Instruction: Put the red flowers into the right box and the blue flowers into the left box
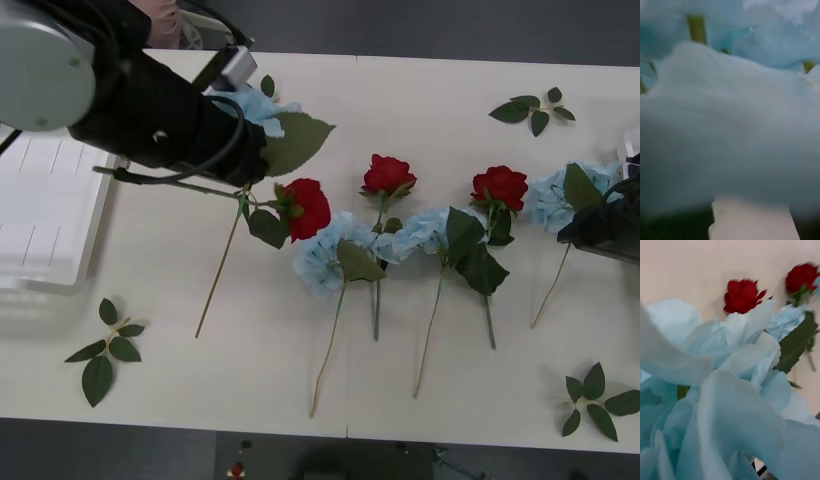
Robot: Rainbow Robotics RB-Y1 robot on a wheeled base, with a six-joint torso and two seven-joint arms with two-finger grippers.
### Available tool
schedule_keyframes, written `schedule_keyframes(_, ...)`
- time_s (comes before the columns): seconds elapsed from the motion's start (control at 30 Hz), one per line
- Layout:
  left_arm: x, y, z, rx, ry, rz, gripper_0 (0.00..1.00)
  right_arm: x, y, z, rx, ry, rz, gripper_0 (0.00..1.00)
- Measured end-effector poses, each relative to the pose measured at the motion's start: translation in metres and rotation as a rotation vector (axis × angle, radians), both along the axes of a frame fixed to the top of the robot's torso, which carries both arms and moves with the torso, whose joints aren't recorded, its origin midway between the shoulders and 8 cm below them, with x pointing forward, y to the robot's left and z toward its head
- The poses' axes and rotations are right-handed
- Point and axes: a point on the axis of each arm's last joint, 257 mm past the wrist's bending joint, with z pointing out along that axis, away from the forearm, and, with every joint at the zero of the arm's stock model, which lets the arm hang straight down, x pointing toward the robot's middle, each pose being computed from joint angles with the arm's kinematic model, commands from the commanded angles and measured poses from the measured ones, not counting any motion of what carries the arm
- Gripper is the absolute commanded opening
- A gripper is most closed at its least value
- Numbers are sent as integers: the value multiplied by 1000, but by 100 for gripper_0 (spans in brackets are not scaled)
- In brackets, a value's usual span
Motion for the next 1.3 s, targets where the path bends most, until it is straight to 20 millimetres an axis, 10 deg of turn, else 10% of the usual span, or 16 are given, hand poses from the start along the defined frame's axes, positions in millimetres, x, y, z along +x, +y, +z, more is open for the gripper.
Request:
schedule_keyframes(0.03, 0, 0, 15, -35, -4, 3, 67, 1, -1, -4, -1, -4, 0, 90)
schedule_keyframes(0.07, 3, 2, 26, -60, -14, 9, 100, 2, -4, -8, -11, -9, 4, 90)
schedule_keyframes(0.2, 11, 2, 37, -89, -44, 25, 100, 3, -9, -18, -44, -23, 27, 84)
schedule_keyframes(0.4, 15, 2, 14, -77, -1, 40, 100, 2, -19, -30, -68, -15, 13, 40)
schedule_keyframes(0.57, 15, 2, 14, -76, 0, 39, 100, 5, -12, -36, -49, -19, 10, 40)
schedule_keyframes(0.7, 17, 3, 13, -72, -4, 42, 100, 5, -12, -36, -49, -19, 11, 2)
schedule_keyframes(0.8, 24, 12, 8, -45, -20, 37, 100, 5, -12, -36, -49, -19, 11, 0)
schedule_keyframes(1.1, 11, 21, -106, 139, 72, -89, 100, 17, -4, -29, -27, -73, 30, 0)
schedule_keyframes(1.3, 4, 24, -166, 148, 180, 140, 100, 32, 18, 3, 132, -111, 11, 0)
